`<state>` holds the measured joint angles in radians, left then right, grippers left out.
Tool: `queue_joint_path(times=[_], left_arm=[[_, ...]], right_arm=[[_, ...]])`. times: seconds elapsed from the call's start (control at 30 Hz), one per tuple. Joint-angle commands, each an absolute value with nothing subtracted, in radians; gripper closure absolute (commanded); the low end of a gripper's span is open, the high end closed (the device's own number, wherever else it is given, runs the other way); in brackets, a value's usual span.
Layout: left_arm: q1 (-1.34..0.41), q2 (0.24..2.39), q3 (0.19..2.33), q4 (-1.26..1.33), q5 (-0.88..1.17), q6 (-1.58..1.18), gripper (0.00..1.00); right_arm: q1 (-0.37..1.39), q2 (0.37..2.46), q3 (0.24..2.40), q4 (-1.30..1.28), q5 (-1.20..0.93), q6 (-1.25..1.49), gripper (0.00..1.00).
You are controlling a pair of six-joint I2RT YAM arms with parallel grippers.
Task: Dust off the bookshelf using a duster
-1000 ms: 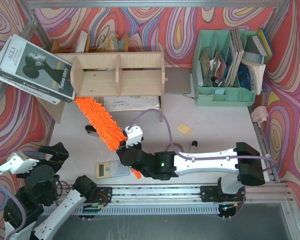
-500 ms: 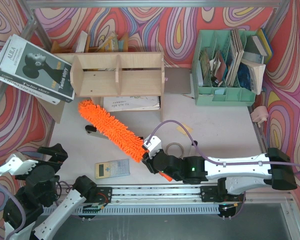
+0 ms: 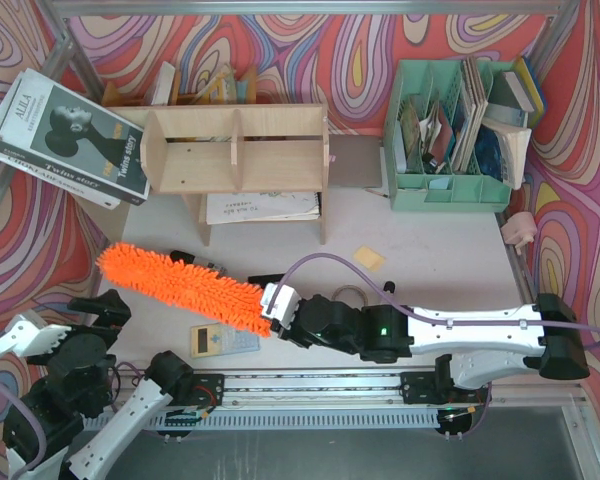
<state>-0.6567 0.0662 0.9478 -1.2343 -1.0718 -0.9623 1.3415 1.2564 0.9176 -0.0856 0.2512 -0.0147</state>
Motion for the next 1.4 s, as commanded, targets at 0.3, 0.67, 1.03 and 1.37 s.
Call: queue_joint_path(times=[0.3,0.67,1.03,1.37], left_arm=[[-0.66,0.027,0.948,-1.247,-1.094,-0.968,0.02],[-0.661,0.017,0.942,-1.235,-1.089,-0.96,0.02],[-0.66,0.015,0.939,-1.229,-1.086,-0.954,0.02],[-0.66,0.016,0.938,-1.224,-1.083,-0.951,0.02]], right_arm=[[1.341,1.283,1.235,-0.054,0.204,-0.287,1.0],[1.334,1.398,1.31,0.06,0.347,-0.447,1.0],[1.248,1.462,1.343,0.161,0.41,-0.397,1.0],[1.173,1.483,1.366,0.115,0.407,-0.306,1.0]])
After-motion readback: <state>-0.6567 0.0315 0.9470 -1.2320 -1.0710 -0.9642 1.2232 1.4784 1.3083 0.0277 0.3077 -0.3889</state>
